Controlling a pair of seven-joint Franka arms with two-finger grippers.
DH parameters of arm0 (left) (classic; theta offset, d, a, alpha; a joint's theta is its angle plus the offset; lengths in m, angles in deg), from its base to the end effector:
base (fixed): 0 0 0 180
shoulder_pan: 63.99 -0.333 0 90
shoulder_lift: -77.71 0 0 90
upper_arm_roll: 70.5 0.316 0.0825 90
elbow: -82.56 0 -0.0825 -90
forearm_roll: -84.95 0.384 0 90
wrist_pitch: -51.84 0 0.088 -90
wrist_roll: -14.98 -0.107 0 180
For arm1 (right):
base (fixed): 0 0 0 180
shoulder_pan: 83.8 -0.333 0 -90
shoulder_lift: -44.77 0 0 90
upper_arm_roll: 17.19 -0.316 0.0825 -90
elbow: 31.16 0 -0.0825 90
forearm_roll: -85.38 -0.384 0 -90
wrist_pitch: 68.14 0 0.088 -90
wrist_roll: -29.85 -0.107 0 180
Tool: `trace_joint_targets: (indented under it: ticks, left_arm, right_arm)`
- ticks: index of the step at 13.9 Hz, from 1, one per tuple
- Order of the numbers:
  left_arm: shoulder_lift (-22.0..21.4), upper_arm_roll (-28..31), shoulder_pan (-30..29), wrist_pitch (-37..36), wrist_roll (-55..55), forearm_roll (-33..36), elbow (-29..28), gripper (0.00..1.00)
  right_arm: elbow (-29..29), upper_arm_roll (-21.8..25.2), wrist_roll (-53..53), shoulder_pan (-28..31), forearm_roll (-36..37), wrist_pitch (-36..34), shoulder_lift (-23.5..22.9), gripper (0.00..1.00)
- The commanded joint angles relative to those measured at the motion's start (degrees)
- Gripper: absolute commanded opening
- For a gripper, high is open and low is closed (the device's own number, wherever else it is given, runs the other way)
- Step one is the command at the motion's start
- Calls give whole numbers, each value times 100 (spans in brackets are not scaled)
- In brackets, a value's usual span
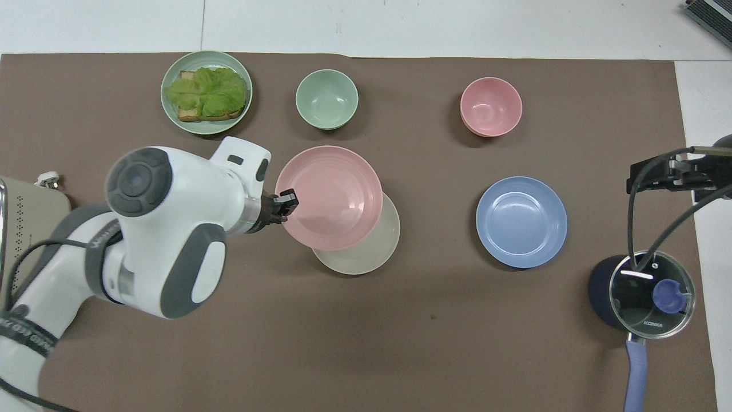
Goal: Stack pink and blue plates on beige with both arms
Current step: 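Carry the pink plate with the left gripper onto the beige plate, then open the left gripper and release the pink plate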
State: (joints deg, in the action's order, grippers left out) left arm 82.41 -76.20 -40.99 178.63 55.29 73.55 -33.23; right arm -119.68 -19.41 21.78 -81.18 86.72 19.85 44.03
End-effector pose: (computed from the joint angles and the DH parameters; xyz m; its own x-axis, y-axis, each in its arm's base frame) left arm 0.5064 -0.2836 0.4216 0.9516 0.3048 -0.0399 0.3065 -0.9306 0.2000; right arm 0.5550 -0.0066 0.6265 0.9888 -0.1481 -0.0187 -0.1476 -0.9887 0.0258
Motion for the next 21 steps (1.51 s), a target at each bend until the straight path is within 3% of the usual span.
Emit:
trace_joint_targets:
  ticks: [1, 5, 8, 21]
  left_arm:
    - [-57, 131, 292, 574, 38, -99, -523, 0]
    - [-135, 131, 354, 812, -40, -90, -830, 0]
    - [162, 122, 451, 1269, -76, -55, -911, 0]
    - [277, 122, 451, 1323, -199, -55, -937, 0]
  right_arm:
    - [89, -33, -54, 36, -11, -62, -49, 100]
    - [89, -33, -45, 36, -20, -62, -49, 100]
    - [89, -33, -54, 36, -11, -62, -49, 100]
    - [89, -42, -54, 28, -20, 61, -49, 100]
